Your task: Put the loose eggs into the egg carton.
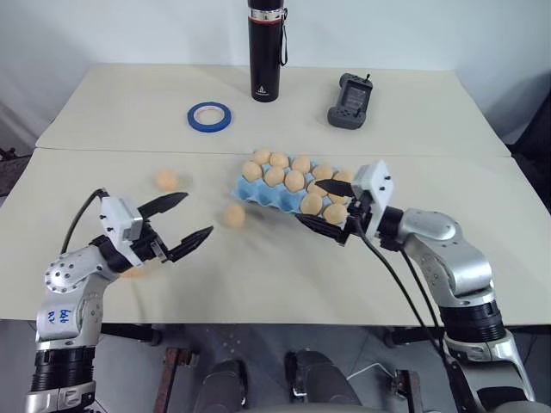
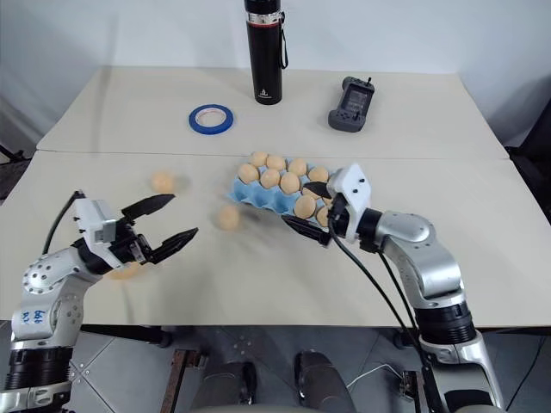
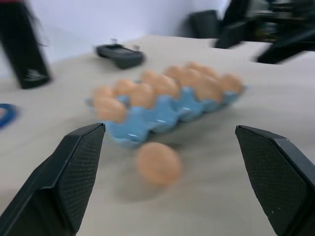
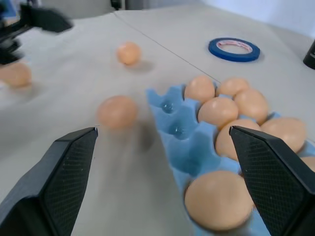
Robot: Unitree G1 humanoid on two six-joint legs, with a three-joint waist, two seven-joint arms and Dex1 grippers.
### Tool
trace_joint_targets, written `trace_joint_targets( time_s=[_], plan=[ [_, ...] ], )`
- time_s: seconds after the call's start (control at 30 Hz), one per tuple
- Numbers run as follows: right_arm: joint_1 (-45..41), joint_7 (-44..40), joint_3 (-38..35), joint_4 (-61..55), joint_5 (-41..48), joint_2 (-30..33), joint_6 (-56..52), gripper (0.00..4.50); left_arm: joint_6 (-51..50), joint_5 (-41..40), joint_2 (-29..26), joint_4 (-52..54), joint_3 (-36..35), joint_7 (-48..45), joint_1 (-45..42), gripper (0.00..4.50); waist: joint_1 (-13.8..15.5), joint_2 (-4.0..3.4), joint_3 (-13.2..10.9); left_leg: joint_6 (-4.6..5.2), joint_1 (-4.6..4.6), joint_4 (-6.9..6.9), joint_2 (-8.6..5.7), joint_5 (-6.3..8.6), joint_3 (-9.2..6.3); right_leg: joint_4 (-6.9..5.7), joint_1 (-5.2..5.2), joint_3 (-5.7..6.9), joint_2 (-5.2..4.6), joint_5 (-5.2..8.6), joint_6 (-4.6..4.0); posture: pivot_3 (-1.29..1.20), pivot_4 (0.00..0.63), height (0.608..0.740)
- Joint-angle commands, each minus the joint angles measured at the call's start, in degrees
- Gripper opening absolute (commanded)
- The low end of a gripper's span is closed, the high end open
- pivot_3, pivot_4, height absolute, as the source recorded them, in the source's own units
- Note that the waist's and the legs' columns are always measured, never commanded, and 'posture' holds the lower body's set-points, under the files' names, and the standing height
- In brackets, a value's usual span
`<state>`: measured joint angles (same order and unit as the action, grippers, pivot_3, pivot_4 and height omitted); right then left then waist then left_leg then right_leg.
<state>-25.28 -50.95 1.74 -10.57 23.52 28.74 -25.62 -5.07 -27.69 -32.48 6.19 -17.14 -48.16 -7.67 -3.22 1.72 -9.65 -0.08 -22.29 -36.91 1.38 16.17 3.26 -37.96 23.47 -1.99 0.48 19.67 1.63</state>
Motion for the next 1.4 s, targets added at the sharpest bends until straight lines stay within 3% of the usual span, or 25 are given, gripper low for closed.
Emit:
trace_joint_targets(
  time_s=[0.03, 0.23, 0.37, 0.53, 0.7, 1.0, 1.4],
  plan=[
    [1.93, -8.87, -2.17, 0.47, 4.36, 2.75, 3.63, 4.48, -1.57, 1.16, 1.11, 6.76, -3.96, 8.61, 2.64, 4.5, -0.02, 0.0, 0.0, 0.0, 0.02, 0.0, 0.0, 0.0, 0.0, 0.0, -0.01, 0.0, 0.0, 0.0, 0.0, 0.0, 0.15, 0.74],
    [4.07, -20.44, -3.36, 3.61, 9.24, 7.54, 4.28, 4.48, -4.17, 0.68, 5.95, 20.09, -8.24, 18.78, 13.79, 4.5, -0.01, -0.02, -0.03, 0.0, 0.08, -0.04, 0.01, 0.0, 0.01, 0.01, -0.1, -0.01, 0.0, 0.0, 0.0, 0.0, 0.15, 0.74],
    [2.97, -22.38, -3.39, 5.39, 9.42, 8.55, 4.06, 4.48, -5.25, -1.14, 6.81, 25.28, -10.93, 18.81, 22.72, 4.5, 0.04, -0.02, -0.04, 0.0, 0.15, -0.03, 0.02, 0.0, -0.01, -0.01, -0.14, -0.01, 0.0, 0.0, -0.01, 0.0, 0.15, 0.74],
    [2.19, -23.38, -3.5, 6.58, 9.41, 8.65, 3.88, 4.48, -5.27, -2.01, 5.92, 26.85, -12.64, 17.27, 27.83, 4.5, 0.15, -0.07, -0.09, 0.01, 0.18, -0.06, 0.02, -0.02, 0.0, 0.0, -0.18, -0.01, 0.0, -0.01, -0.06, 0.0, 0.15, 0.74],
    [3.19, -23.24, -4.44, 5.83, 9.87, 9.27, 3.55, 4.48, -8.6, -1.71, 5.39, 27.65, -8.74, 19.74, 23.45, 4.5, 0.79, -0.08, -0.1, 0.01, 0.15, -0.05, 0.02, -0.01, -0.01, 0.09, -0.2, 0.0, -0.01, -0.01, -0.06, 0.0, 0.15, 0.74],
    [7.14, -20.24, -6.34, 1.13, 11.61, 9.55, 2.8, 4.48, -17.68, 2.12, 7.73, 19.51, 5.71, 25.05, 6.01, 4.5, 1.56, -0.1, -0.12, 0.01, 0.12, -0.05, 0.0, -0.01, 0.0, 0.07, -0.19, 0.01, -0.01, -0.02, -0.03, 0.0, 0.15, 0.74],
    [10.88, -17.95, -10.02, 0.04, 13.16, 10.07, 3.1, 4.48, -13.15, 11.4, 15.81, 3.84, 15.49, 28.11, -4.2, 4.5, 1.63, -0.06, -0.15, 0.01, 0.12, -0.13, -0.02, -0.01, 0.04, 0.03, -0.19, -0.01, 0.02, -0.06, 0.04, 0.0, 0.15, 0.74]
  ],
)
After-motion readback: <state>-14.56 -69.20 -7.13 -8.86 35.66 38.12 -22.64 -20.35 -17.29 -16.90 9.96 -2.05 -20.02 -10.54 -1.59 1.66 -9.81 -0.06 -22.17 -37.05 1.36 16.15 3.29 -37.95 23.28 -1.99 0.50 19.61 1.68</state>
